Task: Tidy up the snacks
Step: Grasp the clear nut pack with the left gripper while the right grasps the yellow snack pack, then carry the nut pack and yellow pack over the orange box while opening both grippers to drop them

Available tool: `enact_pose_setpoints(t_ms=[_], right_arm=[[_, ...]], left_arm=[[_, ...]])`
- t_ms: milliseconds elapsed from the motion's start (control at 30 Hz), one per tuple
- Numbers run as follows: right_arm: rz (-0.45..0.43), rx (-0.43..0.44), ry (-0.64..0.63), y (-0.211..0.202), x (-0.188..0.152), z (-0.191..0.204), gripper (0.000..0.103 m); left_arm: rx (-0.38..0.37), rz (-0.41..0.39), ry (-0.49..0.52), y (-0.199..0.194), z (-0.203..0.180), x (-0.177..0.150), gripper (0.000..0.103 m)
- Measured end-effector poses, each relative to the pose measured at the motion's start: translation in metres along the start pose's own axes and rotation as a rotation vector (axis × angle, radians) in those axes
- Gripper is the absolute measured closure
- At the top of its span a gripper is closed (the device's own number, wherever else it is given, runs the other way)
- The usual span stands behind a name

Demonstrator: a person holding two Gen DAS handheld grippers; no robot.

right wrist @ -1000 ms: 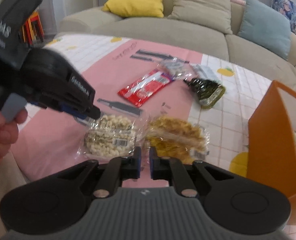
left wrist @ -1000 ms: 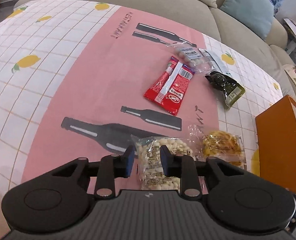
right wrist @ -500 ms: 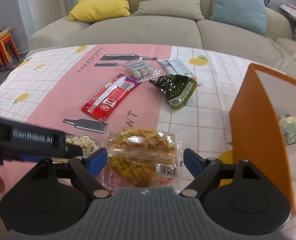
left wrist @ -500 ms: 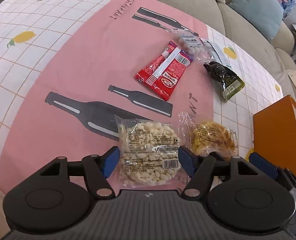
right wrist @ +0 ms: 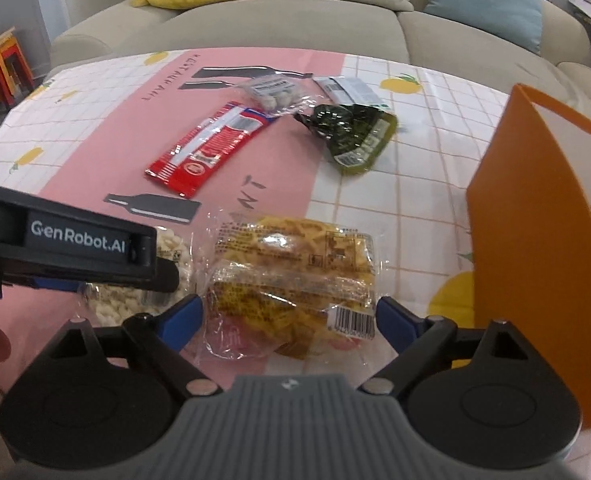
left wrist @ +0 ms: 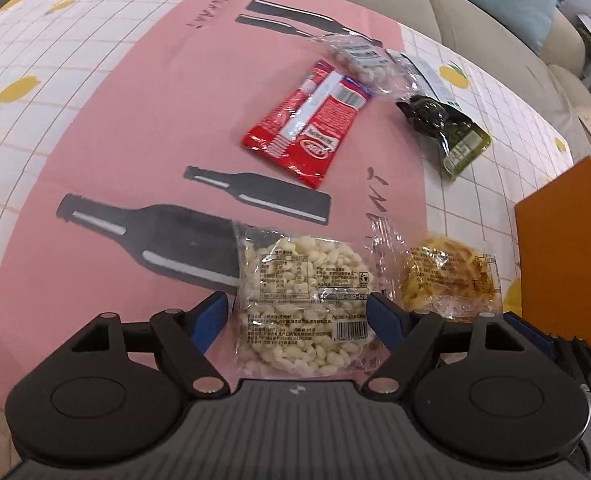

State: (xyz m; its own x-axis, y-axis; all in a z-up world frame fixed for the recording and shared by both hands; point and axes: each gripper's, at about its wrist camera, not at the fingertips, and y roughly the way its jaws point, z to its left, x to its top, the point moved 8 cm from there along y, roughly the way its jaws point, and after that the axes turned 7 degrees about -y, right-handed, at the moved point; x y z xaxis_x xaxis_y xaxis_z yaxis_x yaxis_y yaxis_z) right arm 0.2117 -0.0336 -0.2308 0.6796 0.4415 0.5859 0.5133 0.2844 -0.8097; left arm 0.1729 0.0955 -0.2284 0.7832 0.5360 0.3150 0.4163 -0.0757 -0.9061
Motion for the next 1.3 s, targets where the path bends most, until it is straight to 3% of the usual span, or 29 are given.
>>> enact_pose_setpoints(t_ms=[500, 700, 1100, 1200, 1300], right_arm=[[-0.022, -0.036, -0.044, 0.006, 0.000, -0.004, 0.009], [-0.025, -0.029, -0.018, 0.010, -0.003, -0.007, 0.024], [-0.022, -0.044, -0.045, 0.005, -0.007, -0.009, 0.031], [-0.024, -0.045, -0.056, 0.003, -0.008, -0.009, 0.033], [-0.028, -0.044, -0.069, 0.001, -0.008, -0.009, 0.036]], left_arm=[[0.007, -0.034, 0.126, 0.008, -0.022, -0.001, 0.005], [0.007, -0.081, 0.193, 0.009, -0.024, -0.004, 0.004], [-0.004, -0.121, 0.268, 0.008, -0.021, -0.009, 0.001], [-0.001, -0.118, 0.276, 0.007, -0.021, -0.009, 0.010], [0.005, -0.119, 0.267, 0.005, -0.020, -0.009, 0.011]])
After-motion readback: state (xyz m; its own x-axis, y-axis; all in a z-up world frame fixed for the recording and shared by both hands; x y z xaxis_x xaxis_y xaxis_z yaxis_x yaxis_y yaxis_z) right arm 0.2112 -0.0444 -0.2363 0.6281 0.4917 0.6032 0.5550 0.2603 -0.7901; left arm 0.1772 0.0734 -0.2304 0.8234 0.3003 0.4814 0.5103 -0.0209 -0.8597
